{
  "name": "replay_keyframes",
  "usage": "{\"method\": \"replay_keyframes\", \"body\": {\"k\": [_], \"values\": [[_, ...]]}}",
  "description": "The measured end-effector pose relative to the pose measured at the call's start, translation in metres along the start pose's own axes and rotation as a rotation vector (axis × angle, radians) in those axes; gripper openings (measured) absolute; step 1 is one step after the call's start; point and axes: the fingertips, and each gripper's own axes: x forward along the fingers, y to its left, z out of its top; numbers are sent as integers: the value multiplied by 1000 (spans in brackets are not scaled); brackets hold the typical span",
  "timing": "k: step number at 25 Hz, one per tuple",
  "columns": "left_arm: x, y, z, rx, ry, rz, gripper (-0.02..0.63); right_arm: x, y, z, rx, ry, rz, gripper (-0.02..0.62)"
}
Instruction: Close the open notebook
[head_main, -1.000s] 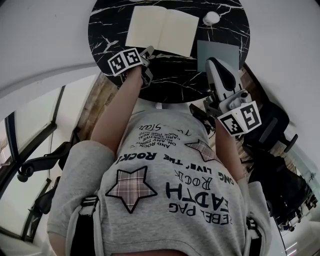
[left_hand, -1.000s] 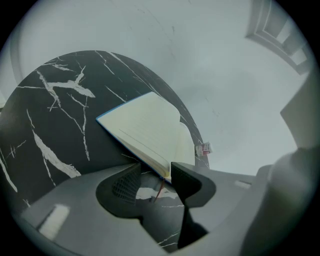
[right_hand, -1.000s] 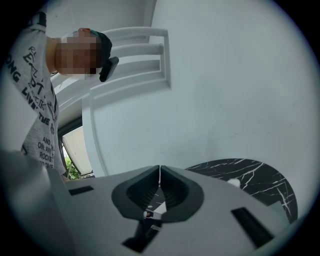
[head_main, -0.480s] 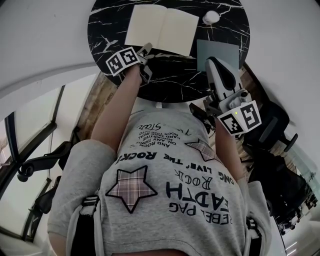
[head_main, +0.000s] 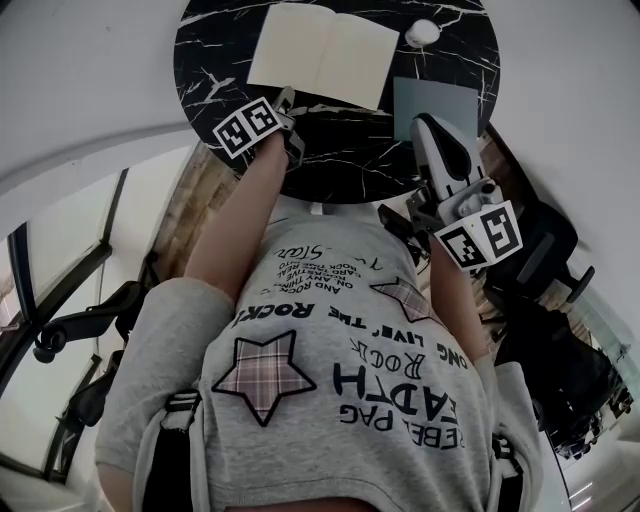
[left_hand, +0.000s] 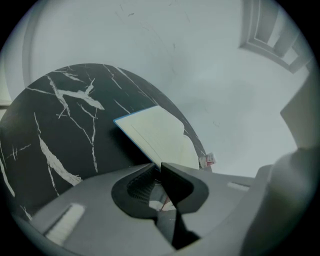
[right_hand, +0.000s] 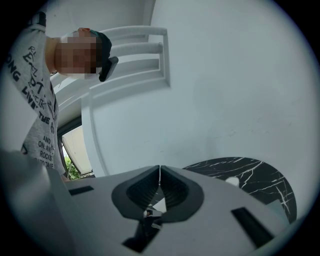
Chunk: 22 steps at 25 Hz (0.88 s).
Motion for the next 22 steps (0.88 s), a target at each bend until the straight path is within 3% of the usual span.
{"method": "replay_keyframes", "body": {"k": [14,22], "values": [[-11,-39,7,324,-46,-86,26,-2,2,3,-1,-8,4,14],[-10,-57,-9,418,0,-139,23,-3,2,6,-5,-20,3,14]]}}
